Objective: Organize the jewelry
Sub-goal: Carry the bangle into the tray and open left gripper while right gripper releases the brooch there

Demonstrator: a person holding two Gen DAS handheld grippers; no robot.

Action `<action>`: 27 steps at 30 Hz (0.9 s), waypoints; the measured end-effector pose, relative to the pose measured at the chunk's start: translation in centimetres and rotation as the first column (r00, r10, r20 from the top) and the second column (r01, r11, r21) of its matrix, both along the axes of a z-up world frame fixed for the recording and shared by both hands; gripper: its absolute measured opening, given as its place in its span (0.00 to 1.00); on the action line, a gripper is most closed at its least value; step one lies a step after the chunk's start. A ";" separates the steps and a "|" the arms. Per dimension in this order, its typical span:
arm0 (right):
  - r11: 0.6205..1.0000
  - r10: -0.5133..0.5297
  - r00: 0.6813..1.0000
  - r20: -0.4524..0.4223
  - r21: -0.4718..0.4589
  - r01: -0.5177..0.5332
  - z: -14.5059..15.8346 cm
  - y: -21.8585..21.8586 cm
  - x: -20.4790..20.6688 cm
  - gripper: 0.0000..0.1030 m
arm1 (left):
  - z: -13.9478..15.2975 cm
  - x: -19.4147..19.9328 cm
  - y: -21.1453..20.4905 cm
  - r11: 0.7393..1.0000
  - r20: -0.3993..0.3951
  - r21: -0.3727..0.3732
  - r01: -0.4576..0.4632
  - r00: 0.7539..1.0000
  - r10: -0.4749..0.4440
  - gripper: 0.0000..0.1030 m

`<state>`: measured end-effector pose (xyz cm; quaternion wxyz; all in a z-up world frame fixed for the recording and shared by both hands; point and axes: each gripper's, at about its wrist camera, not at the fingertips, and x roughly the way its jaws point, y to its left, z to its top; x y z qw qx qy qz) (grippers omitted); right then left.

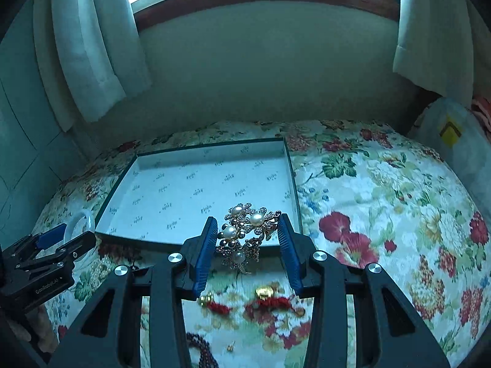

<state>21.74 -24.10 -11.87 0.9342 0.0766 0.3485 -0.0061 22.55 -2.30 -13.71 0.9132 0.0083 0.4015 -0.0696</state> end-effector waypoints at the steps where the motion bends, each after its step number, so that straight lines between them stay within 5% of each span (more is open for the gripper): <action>1: 1.000 0.004 1.000 0.003 0.002 -0.004 0.0 -0.1 0.8 0.40 | 0.0 1.1 -0.2 1.000 -0.001 -0.004 0.002 1.000 -0.002 0.68; 12: 1.000 0.012 0.995 -0.097 0.024 -0.009 -5.8 -0.2 8.9 0.40 | -4.9 9.8 -1.6 0.999 -0.049 0.032 0.003 0.999 -0.001 0.68; 20: 1.000 0.004 0.992 -0.127 -0.007 -0.004 -8.3 -0.4 10.4 0.40 | -8.5 11.8 -1.7 0.999 -0.123 0.053 0.002 0.992 0.005 0.69; 27: 1.000 0.015 0.992 -0.123 -0.021 -0.018 -8.6 -0.2 10.4 0.41 | -8.6 11.7 -1.8 0.998 -0.111 0.064 0.000 0.994 0.007 0.70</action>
